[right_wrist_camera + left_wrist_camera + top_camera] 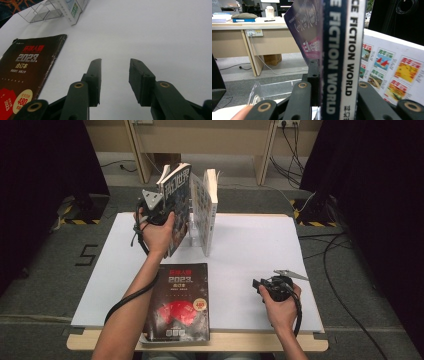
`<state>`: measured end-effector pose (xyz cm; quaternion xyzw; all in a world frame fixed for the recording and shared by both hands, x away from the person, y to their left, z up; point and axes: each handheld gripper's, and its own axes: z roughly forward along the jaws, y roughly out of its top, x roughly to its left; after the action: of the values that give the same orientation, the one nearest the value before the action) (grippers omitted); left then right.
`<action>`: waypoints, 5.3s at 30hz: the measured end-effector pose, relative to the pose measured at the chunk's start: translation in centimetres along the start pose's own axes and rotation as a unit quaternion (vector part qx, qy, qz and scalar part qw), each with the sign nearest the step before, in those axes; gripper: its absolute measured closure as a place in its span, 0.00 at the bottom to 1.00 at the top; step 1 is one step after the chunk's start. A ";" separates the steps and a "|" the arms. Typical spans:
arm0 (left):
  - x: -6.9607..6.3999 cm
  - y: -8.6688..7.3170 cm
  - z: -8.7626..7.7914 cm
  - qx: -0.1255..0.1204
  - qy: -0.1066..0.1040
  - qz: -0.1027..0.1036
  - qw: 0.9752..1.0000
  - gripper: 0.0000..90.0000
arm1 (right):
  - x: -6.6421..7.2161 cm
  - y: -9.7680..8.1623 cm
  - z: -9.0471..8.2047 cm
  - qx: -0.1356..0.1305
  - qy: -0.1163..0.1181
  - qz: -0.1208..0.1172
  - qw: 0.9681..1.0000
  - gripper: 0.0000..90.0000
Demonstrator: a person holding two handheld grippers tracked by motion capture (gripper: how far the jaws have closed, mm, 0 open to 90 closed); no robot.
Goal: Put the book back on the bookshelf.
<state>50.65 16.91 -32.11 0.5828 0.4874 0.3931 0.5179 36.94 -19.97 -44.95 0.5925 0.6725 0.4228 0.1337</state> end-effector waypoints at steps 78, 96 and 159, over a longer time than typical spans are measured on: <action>1.3 -3.3 1.7 0.043 -0.018 -0.082 0.996 0.84 | -0.1 -0.2 -0.1 0.013 0.006 0.004 1.000 0.69; 0.8 -2.1 4.1 0.004 0.025 -0.056 0.998 0.85 | -0.6 -0.1 -0.3 0.003 0.006 0.008 1.000 0.69; -1.4 -3.8 5.1 -0.043 0.017 -0.025 0.999 0.81 | -0.7 -0.1 -0.2 0.009 0.004 0.003 1.000 0.70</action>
<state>54.66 14.32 -36.61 0.5408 0.4935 0.4101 0.5439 36.93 -20.65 -45.16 0.5940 0.6749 0.4198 0.1246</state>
